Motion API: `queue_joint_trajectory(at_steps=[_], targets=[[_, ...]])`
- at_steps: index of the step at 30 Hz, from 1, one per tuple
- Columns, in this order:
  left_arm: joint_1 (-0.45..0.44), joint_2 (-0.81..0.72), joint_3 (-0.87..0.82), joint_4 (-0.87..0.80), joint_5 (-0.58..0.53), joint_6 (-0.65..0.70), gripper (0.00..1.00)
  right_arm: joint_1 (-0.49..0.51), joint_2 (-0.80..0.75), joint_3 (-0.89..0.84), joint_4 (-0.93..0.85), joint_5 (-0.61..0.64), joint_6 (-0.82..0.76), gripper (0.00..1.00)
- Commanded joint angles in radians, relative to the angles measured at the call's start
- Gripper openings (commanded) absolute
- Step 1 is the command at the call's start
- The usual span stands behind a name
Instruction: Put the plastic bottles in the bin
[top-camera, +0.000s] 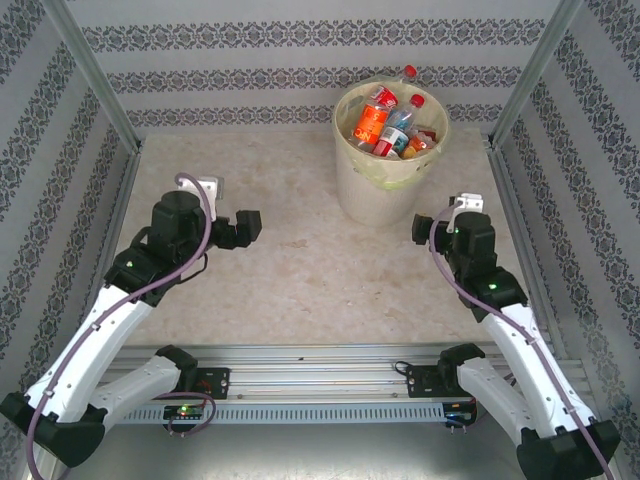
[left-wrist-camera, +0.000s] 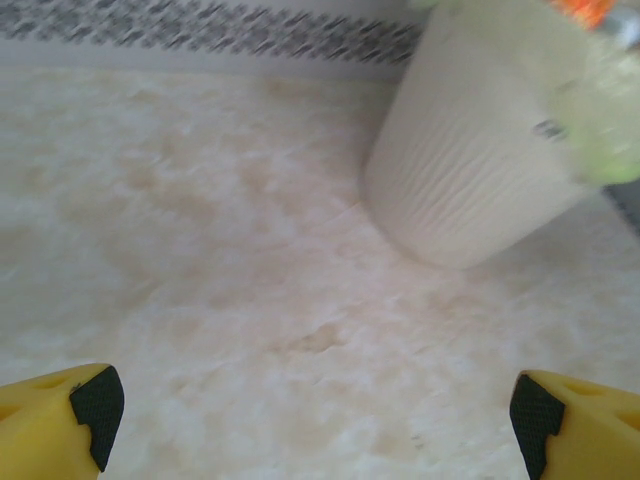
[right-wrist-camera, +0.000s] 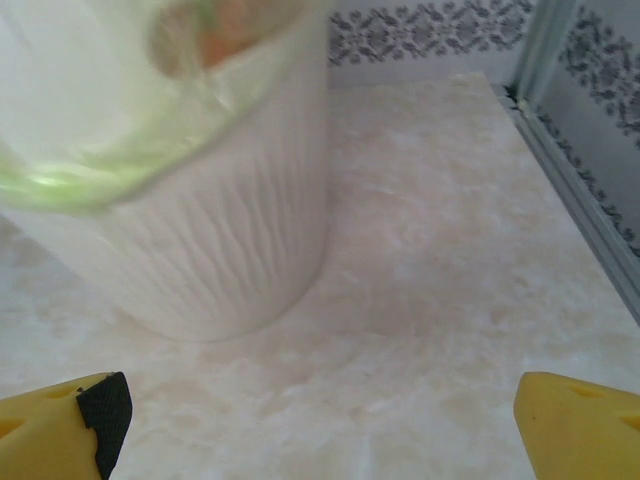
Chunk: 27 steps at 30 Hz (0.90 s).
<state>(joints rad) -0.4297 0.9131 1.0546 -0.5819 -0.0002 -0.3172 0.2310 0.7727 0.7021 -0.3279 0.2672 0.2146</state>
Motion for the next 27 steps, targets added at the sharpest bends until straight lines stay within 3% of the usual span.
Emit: queue_joint_trajectory(at_steps=[1,10,18,27], targets=[[0.020,-0.028,-0.070,-0.038,-0.169,0.030,1.00,-0.011,-0.014,-0.101,0.166,0.115,-0.021,0.98],[0.098,-0.094,-0.301,0.059,-0.307,0.077,1.00,-0.022,0.072,-0.429,0.670,0.200,-0.082,0.98],[0.265,-0.204,-0.493,0.256,-0.242,0.117,1.00,-0.073,0.202,-0.502,0.925,0.159,-0.114,0.98],[0.363,-0.184,-0.634,0.447,-0.198,0.115,1.00,-0.061,0.410,-0.459,1.070,0.128,-0.164,0.98]])
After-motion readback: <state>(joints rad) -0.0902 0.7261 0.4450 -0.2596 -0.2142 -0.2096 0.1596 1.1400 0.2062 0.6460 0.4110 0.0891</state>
